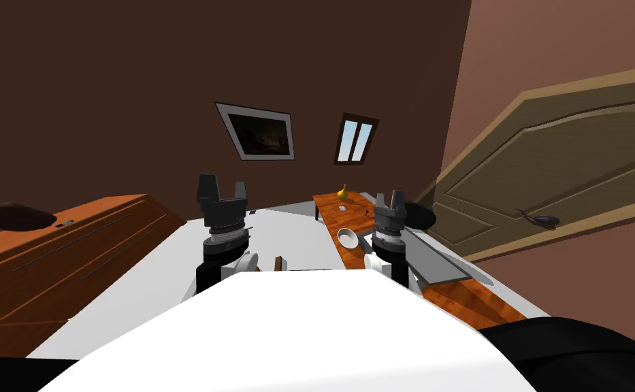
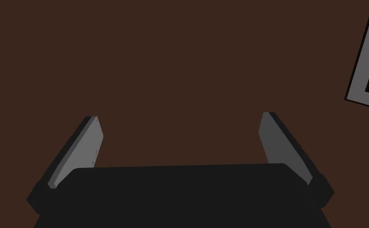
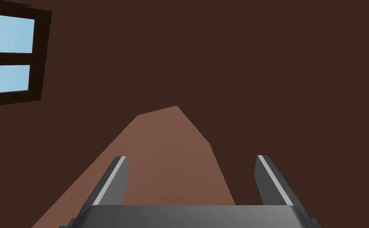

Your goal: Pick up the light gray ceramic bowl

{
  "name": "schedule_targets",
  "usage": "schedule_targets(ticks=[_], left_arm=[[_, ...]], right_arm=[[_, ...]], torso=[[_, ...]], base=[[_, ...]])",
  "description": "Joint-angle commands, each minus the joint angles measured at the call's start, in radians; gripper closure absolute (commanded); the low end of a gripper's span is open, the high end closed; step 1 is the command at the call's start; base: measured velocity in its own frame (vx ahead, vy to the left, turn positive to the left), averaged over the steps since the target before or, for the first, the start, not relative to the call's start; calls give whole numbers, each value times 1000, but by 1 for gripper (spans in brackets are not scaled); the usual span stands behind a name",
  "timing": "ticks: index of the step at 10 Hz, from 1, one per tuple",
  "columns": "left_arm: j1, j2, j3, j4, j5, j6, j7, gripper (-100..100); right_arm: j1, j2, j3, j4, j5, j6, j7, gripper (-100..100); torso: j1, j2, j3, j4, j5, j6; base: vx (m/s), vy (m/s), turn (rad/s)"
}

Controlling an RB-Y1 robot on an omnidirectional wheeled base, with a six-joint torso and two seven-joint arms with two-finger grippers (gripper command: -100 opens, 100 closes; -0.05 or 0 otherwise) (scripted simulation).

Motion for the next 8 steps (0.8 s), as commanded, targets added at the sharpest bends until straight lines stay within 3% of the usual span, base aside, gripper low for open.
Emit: schedule_targets(ticks=[1, 4, 8], left_arm=[[0, 0, 0, 0, 0, 0, 0, 0], [0, 0, 0, 0, 0, 0, 0, 0], [0, 0, 0, 0, 0, 0, 0, 0]], right_arm=[[-7, -30, 15, 28, 27, 14, 10, -100], [-24, -90, 49, 103, 94, 49, 35, -100], [-55, -170, 99, 216, 198, 104, 73, -100]], torso=[[0, 0, 0, 0, 0, 0], [6, 1, 1, 0, 1, 0], [2, -1, 0, 0, 0, 0]], base=[[-18, 61, 127], [-18, 84, 122], [7, 35, 109]])
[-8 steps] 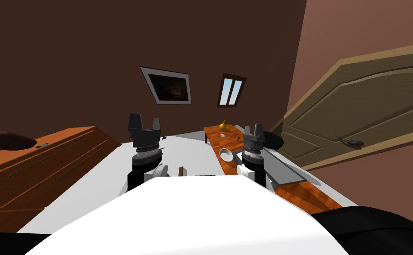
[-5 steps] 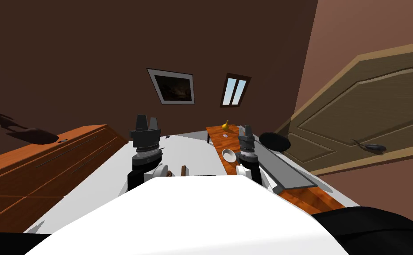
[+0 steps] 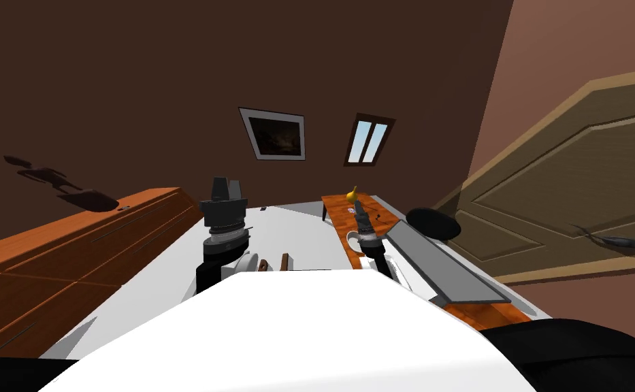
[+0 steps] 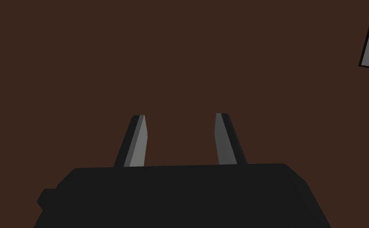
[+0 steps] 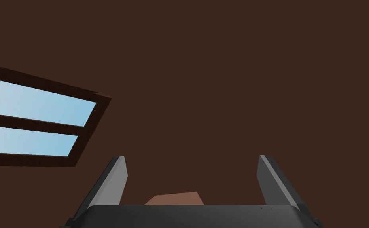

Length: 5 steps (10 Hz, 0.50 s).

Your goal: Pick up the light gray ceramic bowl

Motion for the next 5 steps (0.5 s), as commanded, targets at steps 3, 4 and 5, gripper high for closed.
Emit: schedule_targets(ticks=[3, 4, 5], left_arm=[[0, 0, 0, 0, 0, 0, 0, 0], [0, 0, 0, 0, 0, 0, 0, 0], [0, 0, 0, 0, 0, 0, 0, 0]], right_arm=[[-22, -66, 32, 88, 79, 51, 26, -100], [-33, -91, 47, 128, 113, 68, 38, -100], [-43, -116, 63, 153, 145, 87, 50, -100]], torso=[[2, 1, 0, 0, 1, 0], [2, 1, 0, 0, 1, 1], [0, 1, 0, 0, 0, 0]], base=[[1, 62, 126], [2, 30, 84], [4, 40, 151]])
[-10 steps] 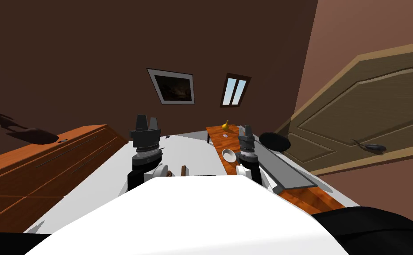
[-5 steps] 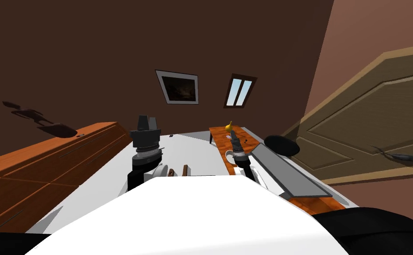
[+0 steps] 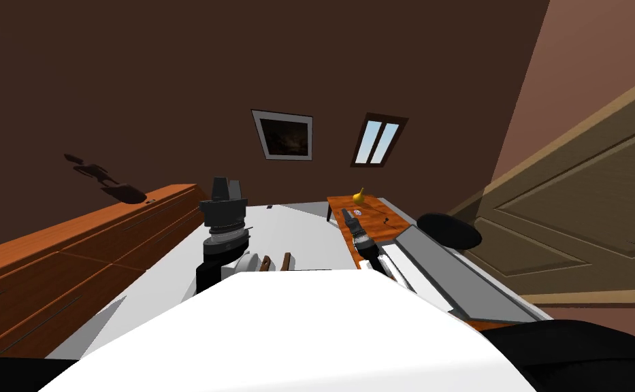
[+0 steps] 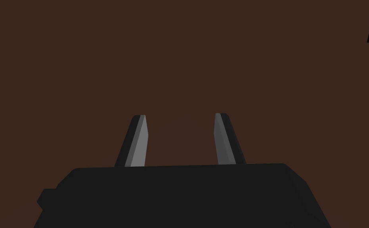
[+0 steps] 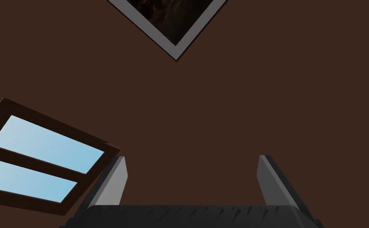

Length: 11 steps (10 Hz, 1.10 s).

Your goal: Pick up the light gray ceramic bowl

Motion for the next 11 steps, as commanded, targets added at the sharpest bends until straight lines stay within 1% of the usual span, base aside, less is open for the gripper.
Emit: schedule_targets(ticks=[1, 2, 3, 4, 5, 6, 7, 8, 9, 10, 11], left_arm=[[0, 0, 0, 0, 0, 0, 0, 0], [0, 0, 0, 0, 0, 0, 0, 0], [0, 0, 0, 0, 0, 0, 0, 0], [0, 0, 0, 0, 0, 0, 0, 0], [0, 0, 0, 0, 0, 0, 0, 0], [0, 0, 0, 0, 0, 0, 0, 0], [0, 0, 0, 0, 0, 0, 0, 0], [0, 0, 0, 0, 0, 0, 0, 0], [0, 0, 0, 0, 0, 0, 0, 0], [0, 0, 0, 0, 0, 0, 0, 0], [0, 0, 0, 0, 0, 0, 0, 0]], right_arm=[[-18, -13, 10, 49, 24, 16, 9, -100], [-28, -38, 26, 79, 61, 35, 22, -100], [-28, -38, 26, 95, 61, 35, 22, -100], [-39, -64, 43, 119, 98, 54, 35, -100], [-39, -64, 43, 142, 98, 54, 35, -100], [-49, -90, 60, 180, 136, 73, 47, -100], [-49, -90, 60, 192, 136, 73, 47, -100], [-59, -115, 77, 230, 174, 92, 60, -100], [-59, -115, 77, 242, 174, 92, 60, -100], [-69, -140, 95, 276, 213, 111, 73, -100], [-69, -140, 95, 294, 213, 111, 73, -100]], torso=[[0, 0, 0, 0, 0, 0], [0, 0, 0, 0, 0, 0], [0, 0, 0, 0, 0, 0], [-1, 0, 0, 0, 0, 1], [0, -1, 0, 0, 0, 0], [-1, 0, 0, 0, 0, 1], [-1, 0, 0, 0, 0, 0], [-1, -1, 0, 0, 0, 1], [-1, -1, -1, 0, 0, 0], [-1, 0, 0, 0, 0, 1], [0, 0, 0, 0, 0, 0]], base=[[9, 47, 57], [10, 39, 78], [9, 29, 45], [13, 34, 93], [5, 22, 54], [16, 28, 83], [24, 30, 56], [22, 31, 88], [13, 30, 56], [3, 39, 60], [0, 23, 41]])
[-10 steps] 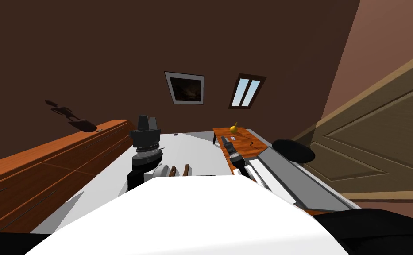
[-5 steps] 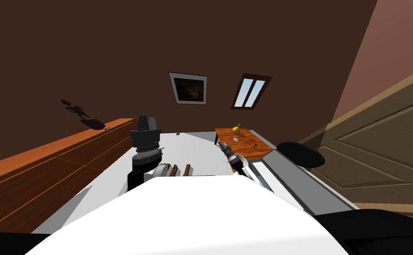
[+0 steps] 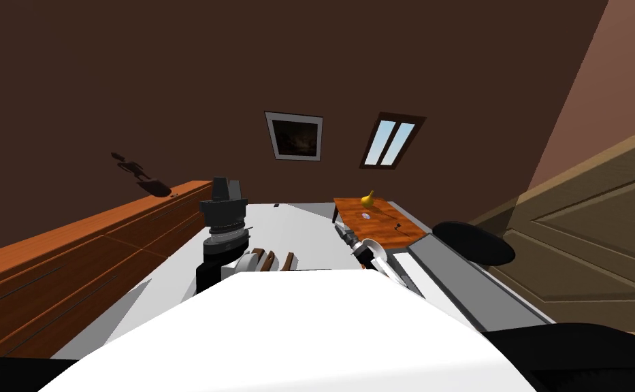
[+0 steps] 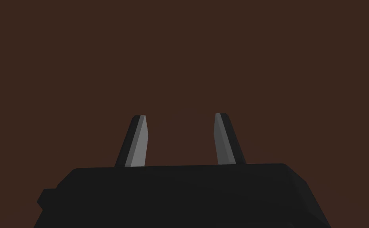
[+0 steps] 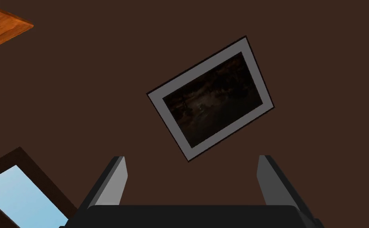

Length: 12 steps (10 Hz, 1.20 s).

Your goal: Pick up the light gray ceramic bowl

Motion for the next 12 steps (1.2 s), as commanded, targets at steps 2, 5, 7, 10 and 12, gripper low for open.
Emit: schedule_targets(ticks=[2, 5, 7, 10, 12], left_arm=[[0, 0, 0, 0, 0, 0, 0, 0], [0, 0, 0, 0, 0, 0, 0, 0], [0, 0, 0, 0, 0, 0, 0, 0], [0, 0, 0, 0, 0, 0, 0, 0], [0, 0, 0, 0, 0, 0, 0, 0]], right_arm=[[-12, -28, 23, 61, 45, 28, 13, -100], [-29, -73, 57, 152, 120, 65, 37, -100], [-37, -94, 73, 221, 157, 83, 49, -100], [-50, -134, 104, 317, 227, 117, 70, -100], [-56, -153, 119, 372, 260, 133, 79, -100]], torso=[[0, -1, 0, 0, 0, 0], [0, -1, 0, 0, 0, 0], [0, -2, -1, 0, 0, 0], [-1, -1, 0, 0, 0, 0], [-1, -1, -1, 0, 0, 0]], base=[[17, 29, 72], [20, 29, 67], [26, 21, 73], [17, 9, 48], [23, 11, 36]])
